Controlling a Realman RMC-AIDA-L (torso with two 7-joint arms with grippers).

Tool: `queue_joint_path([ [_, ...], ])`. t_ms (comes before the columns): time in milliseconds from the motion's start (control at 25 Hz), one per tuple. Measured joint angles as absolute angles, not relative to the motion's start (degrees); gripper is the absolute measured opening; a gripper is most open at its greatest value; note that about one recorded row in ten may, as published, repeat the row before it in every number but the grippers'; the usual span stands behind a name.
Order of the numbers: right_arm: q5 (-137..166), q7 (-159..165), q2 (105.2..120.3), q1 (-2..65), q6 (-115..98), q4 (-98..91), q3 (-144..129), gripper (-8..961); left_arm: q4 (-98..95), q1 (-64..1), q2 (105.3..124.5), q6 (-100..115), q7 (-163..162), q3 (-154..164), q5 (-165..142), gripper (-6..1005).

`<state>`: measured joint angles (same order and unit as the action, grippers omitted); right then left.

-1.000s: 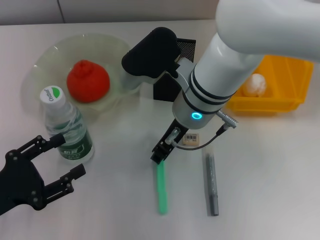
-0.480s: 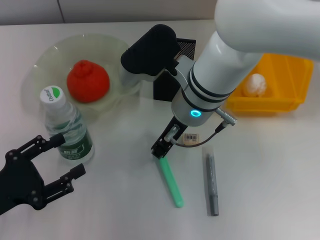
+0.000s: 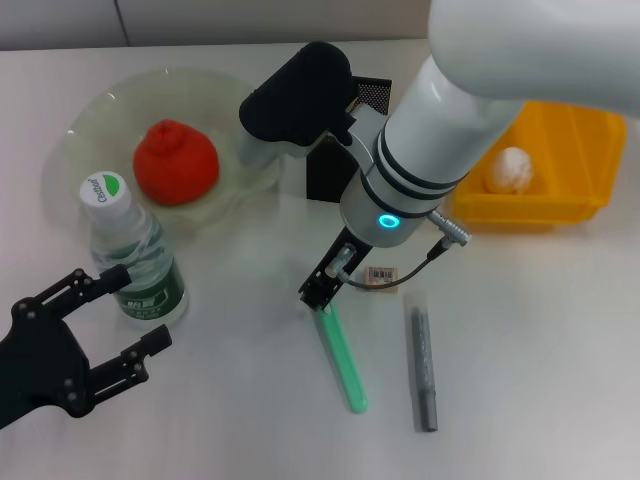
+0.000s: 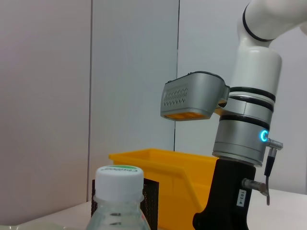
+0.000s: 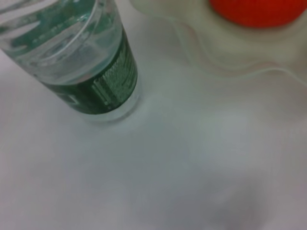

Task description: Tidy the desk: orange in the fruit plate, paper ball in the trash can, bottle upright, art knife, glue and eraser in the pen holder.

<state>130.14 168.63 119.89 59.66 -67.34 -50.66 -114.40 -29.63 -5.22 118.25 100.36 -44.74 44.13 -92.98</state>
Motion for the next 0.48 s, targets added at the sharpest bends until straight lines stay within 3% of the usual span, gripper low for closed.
queue_joint_path([
  [120, 130.0, 169.0, 119.89, 59.4, -68.0, -50.9, -113.2, 199, -29.6, -5.3, 118.23, 100.4, -44.7, 44.1, -93.0, 765],
  [480, 129.9, 169.2, 119.88, 59.1, -68.6, -49.8, -112.3, 384, -29.6, -5.6, 118.21, 100.4, -44.8, 44.1, -93.0, 765],
])
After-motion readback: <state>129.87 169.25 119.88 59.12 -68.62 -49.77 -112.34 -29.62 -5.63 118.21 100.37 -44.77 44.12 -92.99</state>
